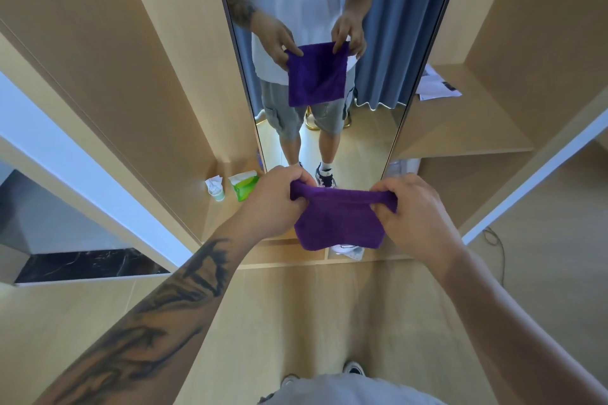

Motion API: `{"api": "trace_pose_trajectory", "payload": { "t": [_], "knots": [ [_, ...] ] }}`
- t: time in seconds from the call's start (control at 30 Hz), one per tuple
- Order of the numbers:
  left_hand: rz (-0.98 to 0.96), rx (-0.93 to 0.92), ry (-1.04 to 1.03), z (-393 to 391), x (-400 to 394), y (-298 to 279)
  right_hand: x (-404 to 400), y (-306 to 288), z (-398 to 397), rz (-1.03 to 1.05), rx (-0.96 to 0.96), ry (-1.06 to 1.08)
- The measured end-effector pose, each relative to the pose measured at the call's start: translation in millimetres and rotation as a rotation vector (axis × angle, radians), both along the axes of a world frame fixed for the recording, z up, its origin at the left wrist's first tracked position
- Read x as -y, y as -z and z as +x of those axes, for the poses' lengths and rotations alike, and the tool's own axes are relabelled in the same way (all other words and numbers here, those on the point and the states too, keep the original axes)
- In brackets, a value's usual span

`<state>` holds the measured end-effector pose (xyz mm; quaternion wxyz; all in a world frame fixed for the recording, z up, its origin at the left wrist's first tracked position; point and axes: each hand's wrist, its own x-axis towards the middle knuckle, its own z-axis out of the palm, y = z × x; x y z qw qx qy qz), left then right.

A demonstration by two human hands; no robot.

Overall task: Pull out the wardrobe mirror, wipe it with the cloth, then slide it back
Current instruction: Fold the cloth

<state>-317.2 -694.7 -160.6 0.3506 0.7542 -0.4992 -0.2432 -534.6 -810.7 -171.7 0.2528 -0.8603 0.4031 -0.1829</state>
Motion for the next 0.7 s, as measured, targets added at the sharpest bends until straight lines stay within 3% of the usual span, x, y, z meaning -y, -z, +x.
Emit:
{"api": "trace_pose_trajectory", "payload": {
  "t": [0.1, 0.17, 0.3, 0.4, 0.53, 0.63, 0.7],
  "knots": [
    [-0.001, 0.022, -0.006, 1.1, -1.5, -1.5, 2.0, -0.2, -4.0, 0.108, 0.125, 0.024],
    [-0.048, -0.028, -0.023, 3.7, -3.7, -6.6, 4.0, -1.2, -7.1, 0.295, 0.312, 0.039],
    [-0.228, -0.294, 0.042, 2.6, -7.3, -17.6, -2.3, -8.2, -8.0, 0.492, 0.614, 0.107],
    [-0.302, -0.58, -0.013, -5.3, -6.0, -18.0, -6.5, -11.3, -3.3, 0.513, 0.713, 0.18],
    [-0.321, -0.812, -0.118, -14.7, -1.6, -10.5, -7.3, -9.8, -1.8, 0.669, 0.852, 0.187],
    [-0.351, -0.893, -0.155, -21.1, 1.9, -6.0, -9.8, -6.2, -0.9, 0.83, 0.959, 0.183],
    [-0.358, -0.843, -0.181, -27.0, 4.0, -1.8, -12.1, -1.8, 1.5, 0.838, 0.973, 0.196]
  ]
}}
